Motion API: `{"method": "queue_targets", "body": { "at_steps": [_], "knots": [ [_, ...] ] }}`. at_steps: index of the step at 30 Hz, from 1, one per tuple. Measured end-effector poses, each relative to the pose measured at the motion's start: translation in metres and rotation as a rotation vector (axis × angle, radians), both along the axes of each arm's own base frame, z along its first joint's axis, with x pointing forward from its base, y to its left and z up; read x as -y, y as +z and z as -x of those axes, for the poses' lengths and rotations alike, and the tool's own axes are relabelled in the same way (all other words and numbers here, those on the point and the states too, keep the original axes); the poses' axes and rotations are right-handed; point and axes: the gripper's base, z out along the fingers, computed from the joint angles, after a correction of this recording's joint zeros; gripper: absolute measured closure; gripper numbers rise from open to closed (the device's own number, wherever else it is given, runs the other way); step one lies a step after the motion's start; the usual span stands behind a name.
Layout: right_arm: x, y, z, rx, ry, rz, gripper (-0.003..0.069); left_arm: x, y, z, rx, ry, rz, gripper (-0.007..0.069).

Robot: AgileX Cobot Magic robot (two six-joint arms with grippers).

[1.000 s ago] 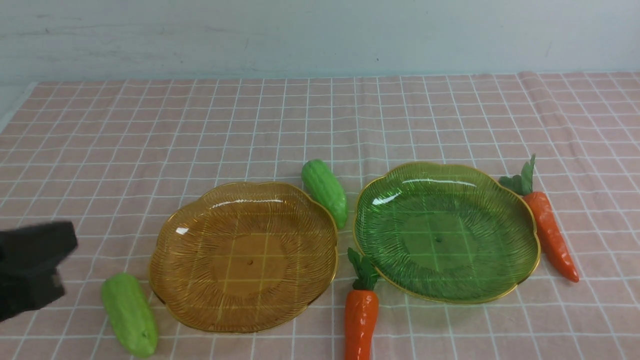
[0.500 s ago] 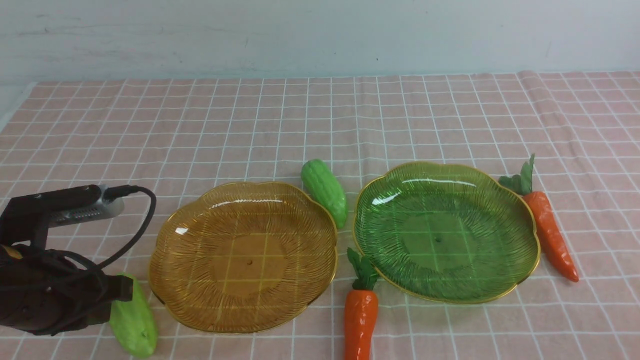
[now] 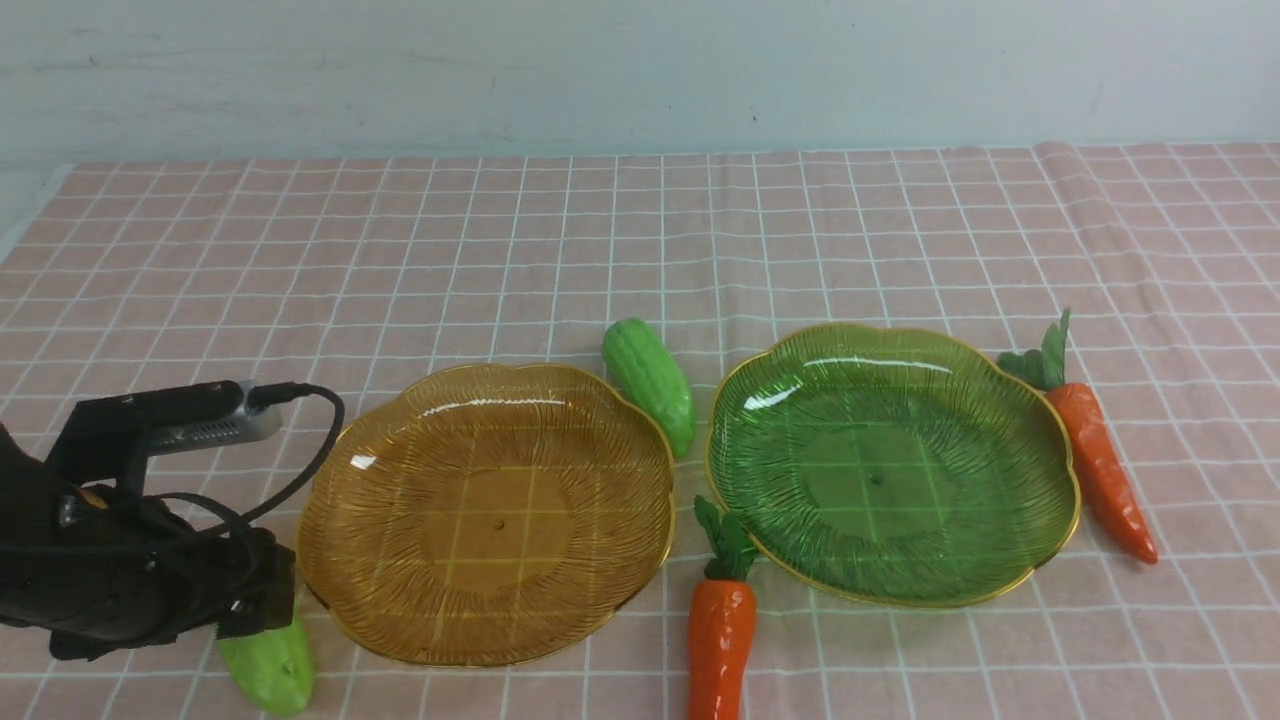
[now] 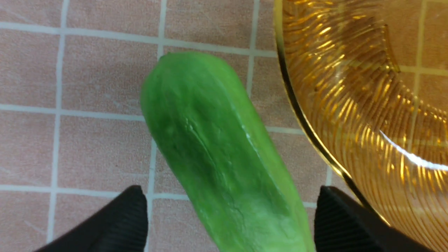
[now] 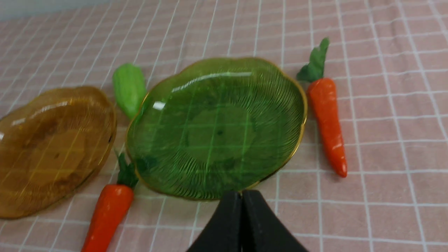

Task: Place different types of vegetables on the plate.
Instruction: 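Put the green cucumber next to the left plate into that plate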

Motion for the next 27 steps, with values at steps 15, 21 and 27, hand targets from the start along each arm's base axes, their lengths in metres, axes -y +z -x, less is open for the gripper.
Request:
{"method": "queue_targets", "body": {
  "at_steps": [15,21,27],
  "knots": [
    [-0.01,0.007,-0.01,0.042,0.11,-0.055,0.0674,-0.001,-0.005,-0.012,-0.075,0.007,-0.007,0.0326],
    [-0.011,0.006,-0.012,0.032,0.11,-0.06,0.0674,0.016,0.05,-0.015,0.097,-0.036,0.049,0.0328],
    [-0.012,0.003,-0.019,0.009,0.125,-0.06,0.0674,0.059,0.062,-0.02,0.185,-0.17,0.114,0.0328]
  ]
}}
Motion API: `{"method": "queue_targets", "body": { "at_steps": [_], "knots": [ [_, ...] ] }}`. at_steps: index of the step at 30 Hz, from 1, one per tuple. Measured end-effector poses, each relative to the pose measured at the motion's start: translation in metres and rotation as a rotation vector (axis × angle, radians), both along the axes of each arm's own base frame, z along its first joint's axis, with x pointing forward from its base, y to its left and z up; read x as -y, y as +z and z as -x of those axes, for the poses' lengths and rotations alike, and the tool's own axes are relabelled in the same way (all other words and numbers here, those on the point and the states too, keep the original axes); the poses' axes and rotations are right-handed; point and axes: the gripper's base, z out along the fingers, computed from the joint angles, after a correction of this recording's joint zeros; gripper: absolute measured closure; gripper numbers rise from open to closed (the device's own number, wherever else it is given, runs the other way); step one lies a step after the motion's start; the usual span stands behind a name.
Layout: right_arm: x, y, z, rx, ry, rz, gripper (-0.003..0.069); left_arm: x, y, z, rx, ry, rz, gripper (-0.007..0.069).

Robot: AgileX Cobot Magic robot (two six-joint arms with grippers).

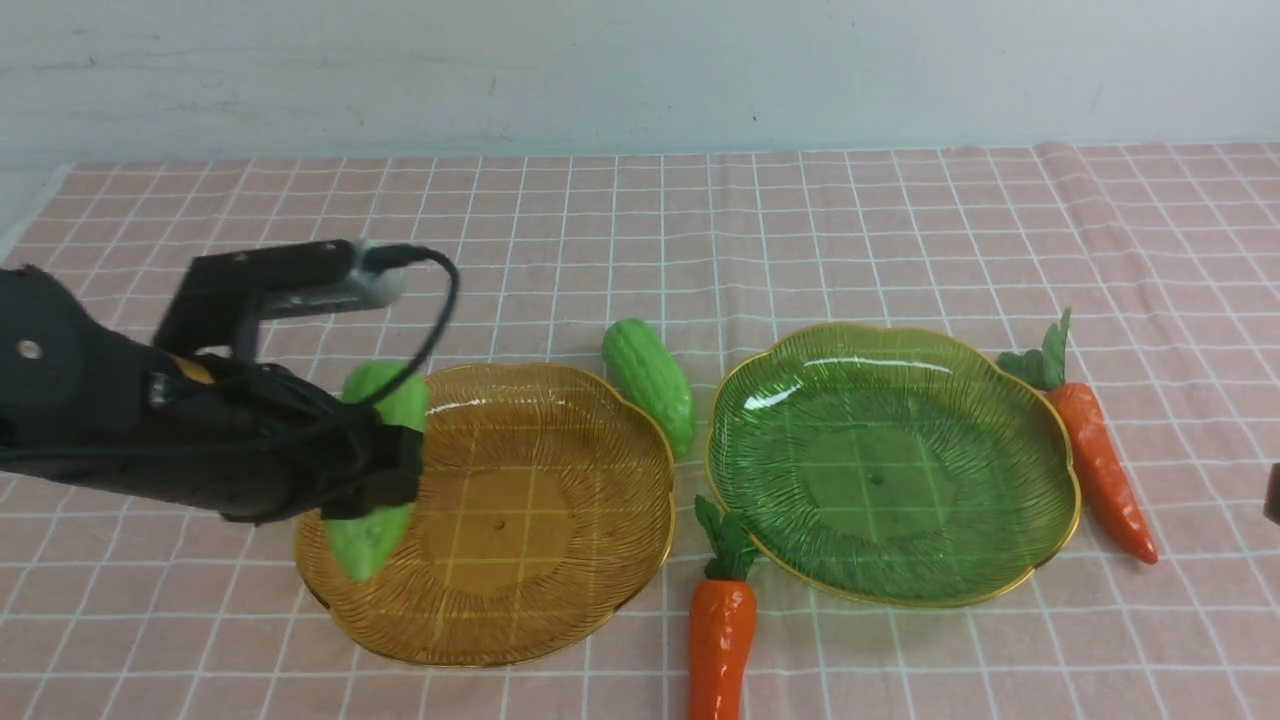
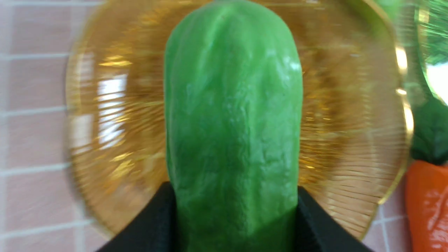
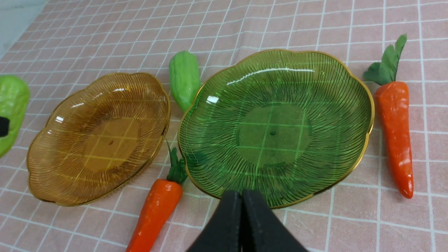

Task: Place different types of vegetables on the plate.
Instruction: 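Put the green cucumber next to the left plate into that plate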

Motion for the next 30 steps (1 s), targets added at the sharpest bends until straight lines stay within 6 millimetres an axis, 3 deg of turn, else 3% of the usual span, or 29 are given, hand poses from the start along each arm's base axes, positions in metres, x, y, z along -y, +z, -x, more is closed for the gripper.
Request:
{"method": "queue_targets", "body": {
  "at_steps": [3,5,9,11,14,17,23,26,30],
  "knots": [
    [-0.001,-0.001,-0.003,-0.001,0.017,0.003,0.0674,0.017,-0.011,-0.005,-0.008,-0.052,-0.006,0.0326],
    [-0.002,0.0,-0.002,0.008,0.031,0.002,0.0674,0.03,-0.034,-0.013,-0.061,-0.08,-0.02,0.0314],
    [-0.002,0.0,-0.002,0.012,0.037,0.002,0.0674,0.04,-0.058,-0.026,-0.139,-0.098,-0.039,0.0242],
    [-0.003,0.0,-0.002,0.012,0.037,0.0,0.0674,0.043,-0.062,-0.032,-0.172,-0.109,-0.042,0.0162],
    [-0.003,0.0,-0.002,0.007,0.041,0.0,0.0674,0.046,-0.057,-0.038,-0.175,-0.117,-0.036,0.0075],
    [-0.003,0.0,-0.002,0.001,0.046,0.001,0.0674,0.051,-0.035,-0.053,-0.104,-0.115,-0.012,0.0015],
    [-0.003,-0.001,-0.002,0.001,0.048,0.004,0.0674,0.07,0.004,-0.096,0.053,-0.115,0.043,0.0041],
    [-0.003,-0.001,-0.002,0.002,0.048,0.005,0.0674,0.081,0.004,-0.13,0.093,-0.109,0.059,0.0041],
    [-0.003,-0.001,-0.002,0.001,0.048,0.007,0.0674,0.092,-0.004,-0.16,0.103,-0.103,0.082,0.0041]
  ]
}}
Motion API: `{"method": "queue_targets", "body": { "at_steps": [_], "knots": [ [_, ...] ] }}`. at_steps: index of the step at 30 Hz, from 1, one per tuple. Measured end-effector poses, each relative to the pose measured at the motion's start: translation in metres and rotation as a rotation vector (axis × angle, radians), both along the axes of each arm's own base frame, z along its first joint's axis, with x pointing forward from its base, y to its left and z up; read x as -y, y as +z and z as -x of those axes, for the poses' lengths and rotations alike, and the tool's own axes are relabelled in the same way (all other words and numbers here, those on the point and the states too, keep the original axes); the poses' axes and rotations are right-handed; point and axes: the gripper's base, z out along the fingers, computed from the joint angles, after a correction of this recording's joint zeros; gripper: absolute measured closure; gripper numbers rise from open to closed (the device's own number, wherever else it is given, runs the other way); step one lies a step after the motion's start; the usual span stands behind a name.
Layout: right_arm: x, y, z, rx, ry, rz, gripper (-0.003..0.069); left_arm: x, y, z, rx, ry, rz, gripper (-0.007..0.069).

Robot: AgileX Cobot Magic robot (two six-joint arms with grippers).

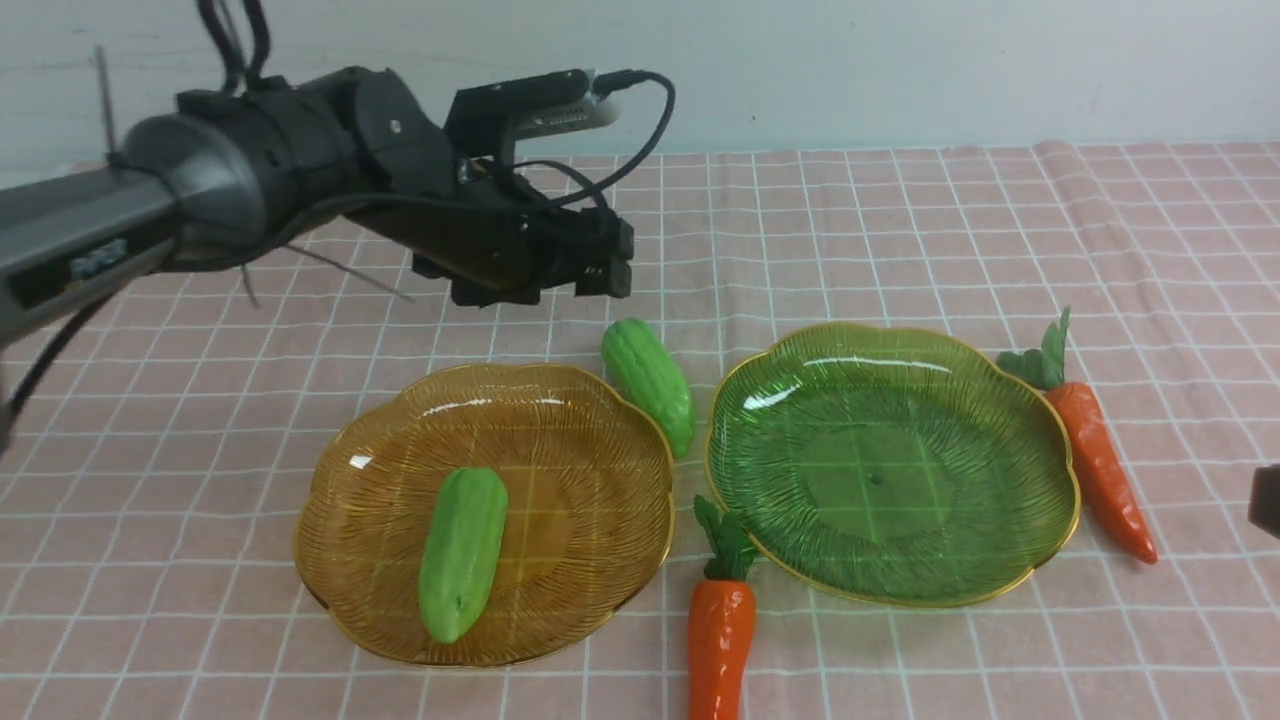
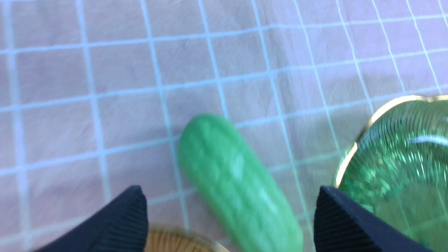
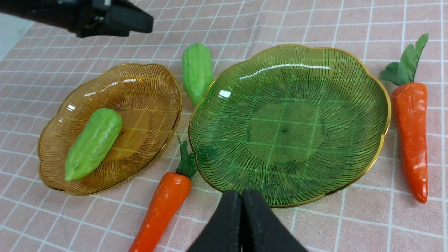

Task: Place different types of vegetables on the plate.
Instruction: 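Put the green cucumber next to the left plate into that plate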

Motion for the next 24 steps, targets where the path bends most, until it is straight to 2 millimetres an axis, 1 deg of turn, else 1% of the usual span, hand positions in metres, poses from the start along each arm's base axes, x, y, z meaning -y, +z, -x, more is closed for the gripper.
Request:
{"method": "queue_targets", "body": {
  "at_steps": [1,2,3,4,5,6,7,9,10,12,15,20,22,23,24],
  "knots": [
    [0.0,0.0,0.0,-0.002,0.001,0.0,0.0674,0.004,-0.009,-0.009,-0.016,-0.002,0.004,0.0041],
    [0.0,0.0,0.0,-0.003,0.002,0.003,0.0674,0.008,-0.011,-0.02,-0.016,-0.004,0.018,0.0041],
    [0.0,-0.001,0.0,-0.005,0.003,0.006,0.0674,0.013,-0.019,-0.03,-0.03,-0.009,0.025,0.0041],
    [0.0,-0.001,0.0,-0.005,0.003,0.009,0.0674,0.015,-0.027,-0.036,-0.045,-0.012,0.027,0.0041],
    [0.001,-0.001,0.0,-0.006,0.002,0.015,0.0674,0.02,-0.037,-0.047,-0.064,-0.021,0.034,0.0041],
    [0.001,-0.001,0.0,-0.006,0.002,0.017,0.0674,0.02,-0.034,-0.048,-0.059,-0.022,0.036,0.0041],
    [0.001,-0.001,0.0,-0.006,0.002,0.019,0.0674,0.024,-0.043,-0.055,-0.076,-0.034,0.034,0.0041],
    [0.001,-0.001,0.0,-0.006,0.002,0.022,0.0674,0.028,-0.054,-0.062,-0.099,-0.042,0.033,0.0041],
    [0.001,-0.001,0.0,-0.006,0.002,0.022,0.0674,0.028,-0.056,-0.063,-0.107,-0.041,0.035,0.0041],
    [0.001,-0.002,0.0,-0.007,0.001,0.03,0.0674,0.031,-0.073,-0.069,-0.169,-0.033,0.032,0.0041],
    [0.002,-0.002,0.0,-0.008,0.001,0.039,0.0674,0.031,-0.082,-0.07,-0.201,-0.019,0.013,0.0041],
    [0.002,-0.002,0.0,-0.008,0.0,0.043,0.0674,0.034,-0.084,-0.068,-0.208,-0.021,-0.002,0.0049],
    [0.002,-0.002,0.0,-0.006,-0.001,0.043,0.0674,0.038,-0.084,-0.066,-0.208,-0.029,-0.002,0.0095],
    [0.002,-0.002,0.0,-0.006,-0.001,0.043,0.0674,0.041,-0.084,-0.065,-0.208,-0.034,-0.003,0.0132],
    [0.002,-0.002,0.0,-0.006,-0.001,0.043,0.0674,0.043,-0.084,-0.065,-0.207,-0.038,-0.003,0.0185]
  ]
}}
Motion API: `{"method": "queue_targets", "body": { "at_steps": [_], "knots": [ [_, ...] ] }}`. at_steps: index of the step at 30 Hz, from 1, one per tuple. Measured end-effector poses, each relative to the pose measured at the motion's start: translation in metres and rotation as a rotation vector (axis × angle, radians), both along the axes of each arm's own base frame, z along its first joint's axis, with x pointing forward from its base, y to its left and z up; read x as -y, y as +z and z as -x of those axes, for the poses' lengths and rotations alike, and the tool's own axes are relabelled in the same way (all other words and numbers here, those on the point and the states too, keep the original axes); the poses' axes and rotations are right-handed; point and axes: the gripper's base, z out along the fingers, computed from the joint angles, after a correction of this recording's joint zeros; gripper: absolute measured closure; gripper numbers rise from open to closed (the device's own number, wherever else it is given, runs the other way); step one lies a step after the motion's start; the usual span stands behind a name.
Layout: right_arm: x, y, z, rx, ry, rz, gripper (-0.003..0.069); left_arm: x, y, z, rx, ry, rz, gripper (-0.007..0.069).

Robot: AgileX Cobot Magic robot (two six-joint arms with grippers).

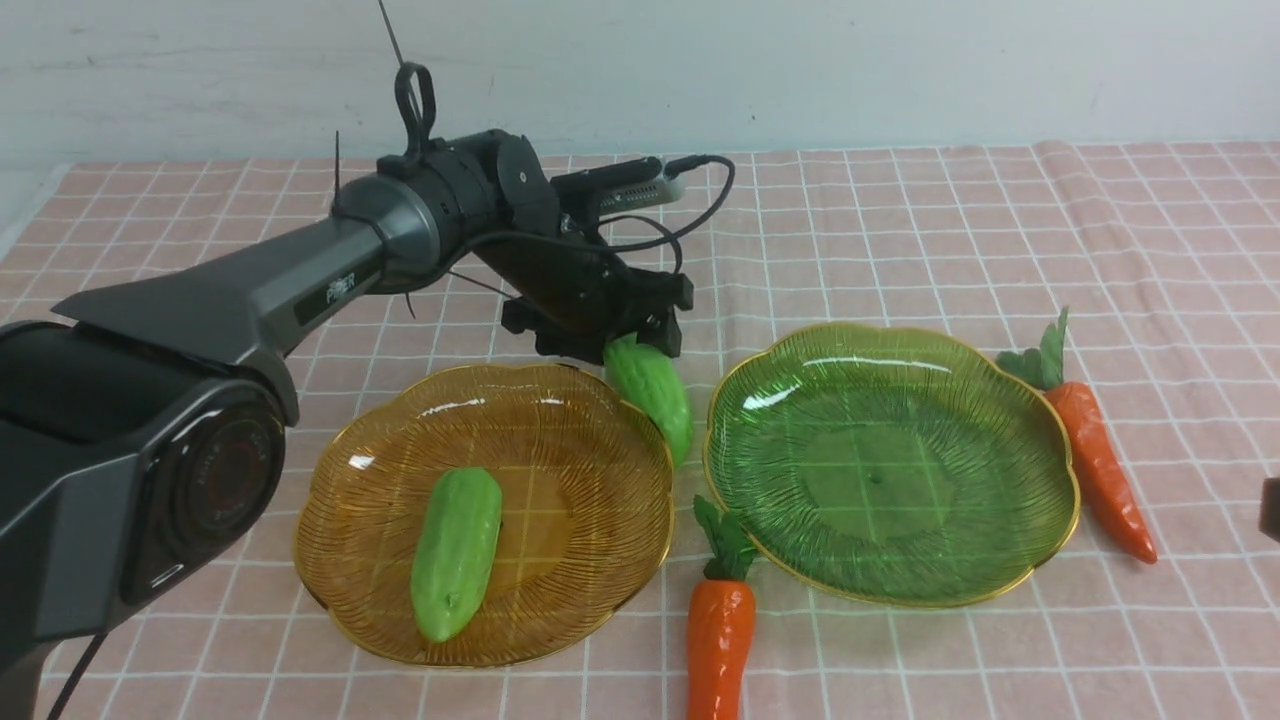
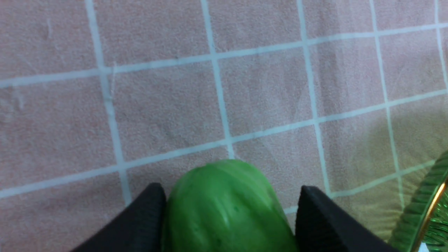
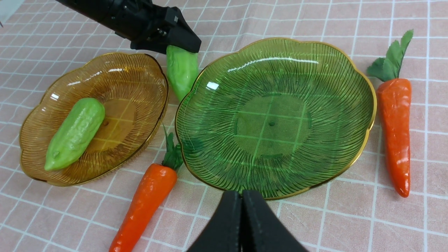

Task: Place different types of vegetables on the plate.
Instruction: 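Put the green cucumber next to the left plate into that plate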

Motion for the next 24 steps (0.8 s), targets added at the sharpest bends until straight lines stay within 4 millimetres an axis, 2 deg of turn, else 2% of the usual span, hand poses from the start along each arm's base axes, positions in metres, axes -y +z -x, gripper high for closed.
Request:
{"method": "queue_targets", "body": {
  "at_steps": [3,9,13,14,17,19,20,21,24],
  "knots": [
    [0.0,-0.001,0.001,-0.01,0.006,0.001,0.0674,0.003,0.001,0.001,-0.001,0.002,0.015,0.0309],
    [-0.001,-0.002,0.002,-0.028,0.018,0.002,0.0674,0.008,0.01,-0.003,0.01,0.025,0.088,0.0337],
    [-0.001,-0.003,0.003,-0.037,0.024,0.003,0.0674,0.011,0.042,-0.012,0.082,0.002,0.158,0.0345],
    [-0.001,-0.003,0.003,-0.037,0.024,0.003,0.0674,0.011,0.042,-0.013,0.083,0.002,0.16,0.0345],
    [-0.002,-0.003,0.003,-0.04,0.026,0.003,0.0674,0.011,0.074,-0.012,0.11,-0.069,0.173,0.0344],
    [-0.002,-0.002,0.003,-0.045,0.022,-0.004,0.0674,0.008,0.105,-0.007,0.125,-0.141,0.155,0.0346],
    [-0.002,-0.002,0.003,-0.046,0.023,-0.004,0.0674,0.007,0.107,-0.007,0.124,-0.147,0.151,0.0345],
    [-0.002,0.001,0.003,-0.049,0.022,-0.007,0.0674,0.002,0.131,0.001,0.132,-0.198,0.082,0.0345],
    [-0.002,0.01,-0.001,-0.059,0.036,-0.002,0.0674,-0.008,0.159,0.006,0.196,-0.167,-0.004,0.0346]
  ]
}}
